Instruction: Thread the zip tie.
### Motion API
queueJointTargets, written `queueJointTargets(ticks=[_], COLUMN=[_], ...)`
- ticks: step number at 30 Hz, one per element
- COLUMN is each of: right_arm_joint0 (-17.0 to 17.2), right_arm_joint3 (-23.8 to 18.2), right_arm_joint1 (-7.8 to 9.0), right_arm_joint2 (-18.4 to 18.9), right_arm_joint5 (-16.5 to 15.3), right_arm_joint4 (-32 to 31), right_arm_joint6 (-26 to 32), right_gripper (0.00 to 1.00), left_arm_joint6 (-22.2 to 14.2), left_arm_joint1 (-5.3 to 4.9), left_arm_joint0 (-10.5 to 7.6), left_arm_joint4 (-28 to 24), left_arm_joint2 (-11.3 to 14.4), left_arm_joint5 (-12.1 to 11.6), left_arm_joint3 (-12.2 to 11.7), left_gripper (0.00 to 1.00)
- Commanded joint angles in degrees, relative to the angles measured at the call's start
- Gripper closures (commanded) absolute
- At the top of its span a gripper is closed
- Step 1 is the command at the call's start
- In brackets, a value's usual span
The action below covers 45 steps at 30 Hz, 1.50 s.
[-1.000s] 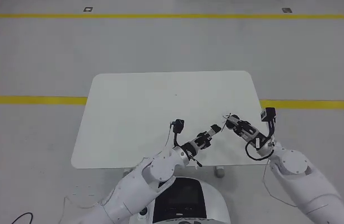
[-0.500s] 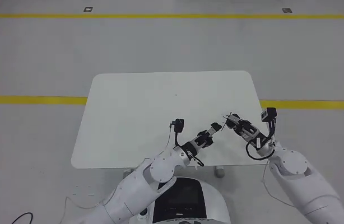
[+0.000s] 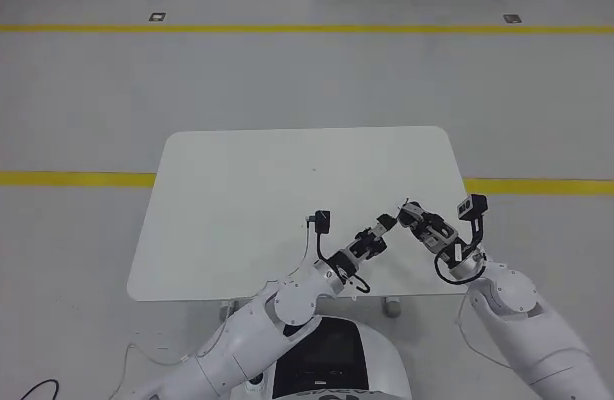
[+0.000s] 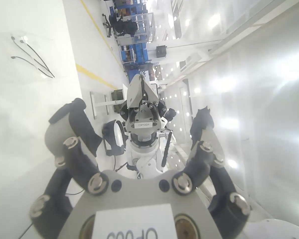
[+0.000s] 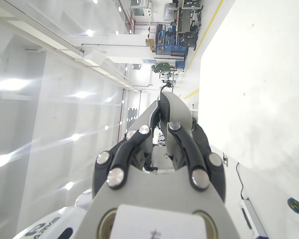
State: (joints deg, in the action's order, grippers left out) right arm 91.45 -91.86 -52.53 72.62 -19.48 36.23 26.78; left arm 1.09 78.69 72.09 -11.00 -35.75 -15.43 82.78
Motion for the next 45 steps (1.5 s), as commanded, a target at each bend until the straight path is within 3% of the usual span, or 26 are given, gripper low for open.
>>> queueJointTargets(ticks=[1,6,10,31,42,43,45], right_arm_joint0=[0.0,-0.6,-1.6,-0.4,1.8,1.9,2.2], right_arm_joint3=[0.1,-0.3,0.8,-0.9,-2.2,-2.3,-2.5], right_arm_joint1=[-0.01,-0.98,-1.88,-2.45,-2.85,-2.87,-2.94], right_arm_joint2=[0.0,-2.8,-4.4,-3.5,-1.7,-1.6,-1.4], right_arm_joint5=[0.2,0.0,0.0,0.1,1.0,1.1,1.5], right_arm_joint4=[-0.4,-3.8,-3.4,-6.8,-13.2,-13.5,-14.4], right_arm_joint6=[-0.2,-3.1,-3.7,-6.9,-10.1,-10.0,-9.8], right_gripper=[1.00,1.00,1.00,1.00,1.00,1.00,1.00], left_arm_joint6=[0.0,-0.5,-1.2,0.7,0.1,-0.4,-0.8], left_arm_joint1=[0.01,0.15,0.43,0.48,0.45,0.46,0.51], left_arm_joint0=[0.12,0.82,0.69,1.60,2.80,2.82,2.82], left_arm_joint4=[0.0,-1.7,-2.2,-0.2,0.8,0.7,0.7], left_arm_joint2=[0.0,-0.9,-0.9,-1.4,-2.6,-2.6,-2.7], left_arm_joint5=[0.1,-2.3,-2.9,-2.4,-2.0,-1.9,-1.7], left_arm_joint3=[0.0,-0.4,-1.2,-0.3,0.6,0.6,0.6], left_gripper=[0.00,0.00,0.00,0.00,0.00,0.06,0.09])
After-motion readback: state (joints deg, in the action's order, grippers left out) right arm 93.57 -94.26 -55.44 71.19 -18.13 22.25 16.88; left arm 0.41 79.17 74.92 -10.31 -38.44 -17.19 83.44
